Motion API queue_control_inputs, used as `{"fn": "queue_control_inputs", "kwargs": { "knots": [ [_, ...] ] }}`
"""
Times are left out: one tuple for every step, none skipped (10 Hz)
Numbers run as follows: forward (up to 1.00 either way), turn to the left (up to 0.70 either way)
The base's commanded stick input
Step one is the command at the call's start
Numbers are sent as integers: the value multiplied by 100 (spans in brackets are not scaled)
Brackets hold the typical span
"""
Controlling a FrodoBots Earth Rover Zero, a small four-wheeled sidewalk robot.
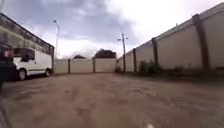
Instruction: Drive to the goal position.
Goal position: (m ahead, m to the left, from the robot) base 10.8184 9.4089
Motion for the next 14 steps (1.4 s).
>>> {"fn": "queue_control_inputs", "kwargs": {
  "knots": [
    [70, 0],
    [70, 0],
    [70, 0],
    [70, 0],
    [70, 0],
    [70, 0],
    [70, 0],
    [70, 0],
    [70, 0],
    [70, 0],
    [70, 0],
    [70, 0],
    [70, 0],
    [70, -28]
  ]
}}
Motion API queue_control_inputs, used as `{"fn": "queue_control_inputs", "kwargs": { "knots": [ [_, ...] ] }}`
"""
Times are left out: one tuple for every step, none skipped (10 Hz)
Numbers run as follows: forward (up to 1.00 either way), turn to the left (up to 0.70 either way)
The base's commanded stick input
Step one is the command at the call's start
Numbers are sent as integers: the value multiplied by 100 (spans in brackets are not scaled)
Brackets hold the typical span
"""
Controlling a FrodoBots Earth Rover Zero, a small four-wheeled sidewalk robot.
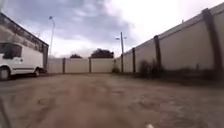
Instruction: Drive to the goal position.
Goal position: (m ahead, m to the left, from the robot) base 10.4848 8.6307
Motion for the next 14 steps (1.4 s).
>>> {"fn": "queue_control_inputs", "kwargs": {
  "knots": [
    [70, -28],
    [70, -28],
    [70, 0],
    [70, 0],
    [70, 0],
    [70, 0],
    [70, -28],
    [70, -28],
    [70, -14],
    [70, 0],
    [70, 0],
    [70, 0],
    [70, 0],
    [70, 0]
  ]
}}
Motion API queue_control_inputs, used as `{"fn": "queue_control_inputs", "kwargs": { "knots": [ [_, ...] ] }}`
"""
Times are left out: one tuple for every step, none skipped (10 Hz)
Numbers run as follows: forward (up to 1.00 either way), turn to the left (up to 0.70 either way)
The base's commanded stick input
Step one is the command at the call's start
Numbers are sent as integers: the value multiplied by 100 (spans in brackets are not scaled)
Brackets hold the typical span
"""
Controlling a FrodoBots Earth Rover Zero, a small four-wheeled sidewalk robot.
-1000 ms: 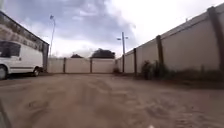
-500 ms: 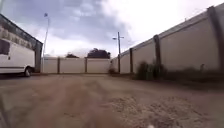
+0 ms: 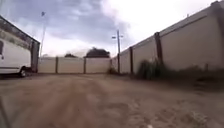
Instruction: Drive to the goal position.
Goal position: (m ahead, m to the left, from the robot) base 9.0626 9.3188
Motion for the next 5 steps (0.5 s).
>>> {"fn": "queue_control_inputs", "kwargs": {
  "knots": [
    [70, 0],
    [70, 0],
    [70, 0],
    [70, 0],
    [70, 0]
  ]
}}
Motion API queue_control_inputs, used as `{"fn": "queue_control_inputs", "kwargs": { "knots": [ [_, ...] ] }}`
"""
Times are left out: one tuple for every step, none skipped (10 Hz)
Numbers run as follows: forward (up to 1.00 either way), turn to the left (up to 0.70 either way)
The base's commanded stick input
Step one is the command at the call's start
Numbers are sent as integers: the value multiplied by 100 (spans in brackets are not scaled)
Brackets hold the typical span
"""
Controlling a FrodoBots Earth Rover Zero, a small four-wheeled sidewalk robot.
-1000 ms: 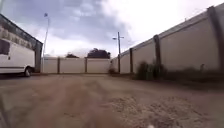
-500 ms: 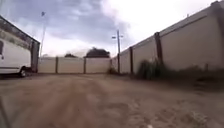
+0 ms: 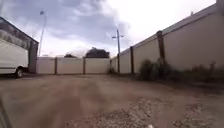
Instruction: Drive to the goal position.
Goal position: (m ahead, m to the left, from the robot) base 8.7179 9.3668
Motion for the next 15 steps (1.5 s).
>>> {"fn": "queue_control_inputs", "kwargs": {
  "knots": [
    [70, 0],
    [70, 0],
    [70, 0],
    [70, 0],
    [70, 0],
    [70, 0],
    [70, 0],
    [70, 0],
    [70, 0],
    [70, 0],
    [70, 0],
    [70, 0],
    [70, 0],
    [70, 0],
    [70, 0]
  ]
}}
